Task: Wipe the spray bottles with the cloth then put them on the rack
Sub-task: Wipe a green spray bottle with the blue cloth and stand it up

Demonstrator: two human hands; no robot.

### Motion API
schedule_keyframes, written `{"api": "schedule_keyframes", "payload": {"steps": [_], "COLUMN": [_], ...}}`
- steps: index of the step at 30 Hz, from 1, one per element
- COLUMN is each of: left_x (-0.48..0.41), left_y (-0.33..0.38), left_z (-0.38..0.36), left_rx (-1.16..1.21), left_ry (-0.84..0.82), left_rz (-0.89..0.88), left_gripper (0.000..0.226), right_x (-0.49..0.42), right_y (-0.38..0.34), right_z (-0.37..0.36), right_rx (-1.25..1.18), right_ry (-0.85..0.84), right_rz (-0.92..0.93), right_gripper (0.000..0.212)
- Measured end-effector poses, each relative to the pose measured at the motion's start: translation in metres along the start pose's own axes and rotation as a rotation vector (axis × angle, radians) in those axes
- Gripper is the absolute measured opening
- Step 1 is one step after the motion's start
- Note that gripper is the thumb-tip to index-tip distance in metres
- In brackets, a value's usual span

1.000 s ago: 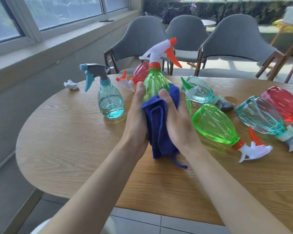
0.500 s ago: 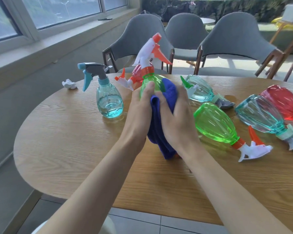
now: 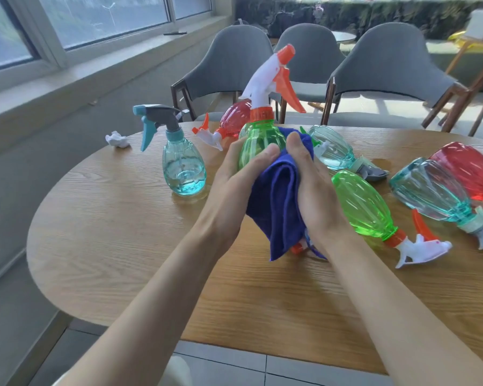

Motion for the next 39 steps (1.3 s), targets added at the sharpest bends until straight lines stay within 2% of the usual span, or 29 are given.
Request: {"api": "schedule_keyframes", "payload": {"steps": [3, 5, 8, 9, 13, 16, 21, 25, 29, 31, 35, 39], "left_x": [0.001, -0.001, -0.001, -0.001, 0.000, 0.000, -0.006, -0.008, -0.008, -0.009, -0.009, -0.008], "left_y": [0.000, 0.000, -0.003, -0.003, -0.005, -0.006, -0.008, -0.010, -0.011, -0.009, -0.008, -0.009], "left_z": [-0.001, 0.002, 0.004, 0.004, 0.000, -0.001, 0.004, 0.009, 0.010, 0.012, 0.018, 0.019], "left_rx": [0.031, 0.095, 0.216, 0.232, 0.276, 0.290, 0.210, 0.122, 0.098, 0.120, 0.227, 0.251], "left_ry": [0.019, 0.033, -0.045, -0.082, -0.218, -0.261, -0.092, 0.081, 0.149, 0.174, 0.238, 0.282], "left_rz": [-0.002, 0.030, 0.120, 0.144, 0.209, 0.230, 0.174, 0.112, 0.120, 0.110, 0.121, 0.122], "left_gripper": [0.041, 0.047, 0.053, 0.054, 0.038, 0.033, 0.034, 0.057, 0.032, 0.028, 0.027, 0.029], "right_x": [0.001, 0.002, 0.004, 0.003, 0.001, 0.002, 0.006, 0.007, 0.006, 0.006, 0.009, 0.011], "right_y": [-0.003, -0.003, 0.003, 0.004, -0.003, -0.007, -0.008, -0.008, 0.003, 0.008, 0.013, 0.017], "right_z": [-0.004, -0.011, -0.020, -0.020, -0.010, -0.008, -0.015, -0.015, -0.017, -0.017, -0.022, -0.022], "right_rx": [0.070, 0.184, 0.342, 0.335, 0.142, 0.072, 0.243, 0.335, 0.293, 0.304, 0.365, 0.381], "right_ry": [-0.023, -0.071, -0.129, -0.133, -0.104, -0.057, -0.025, 0.031, 0.025, -0.016, -0.201, -0.256], "right_rz": [0.051, 0.153, 0.265, 0.264, 0.175, 0.140, 0.244, 0.273, 0.185, 0.151, 0.142, 0.175], "right_gripper": [0.041, 0.037, 0.058, 0.058, 0.012, 0.017, 0.027, 0.028, 0.034, 0.043, 0.067, 0.068]}}
Point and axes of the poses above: each hand's wrist, its own x-axis away from the middle knuckle, its own z-axis out of the back of the hand, y = z × x, the point moved 6 cm from there along -x, towards the middle knuckle, and after that the axes turned 14 degrees about z, right-handed, at the moved point
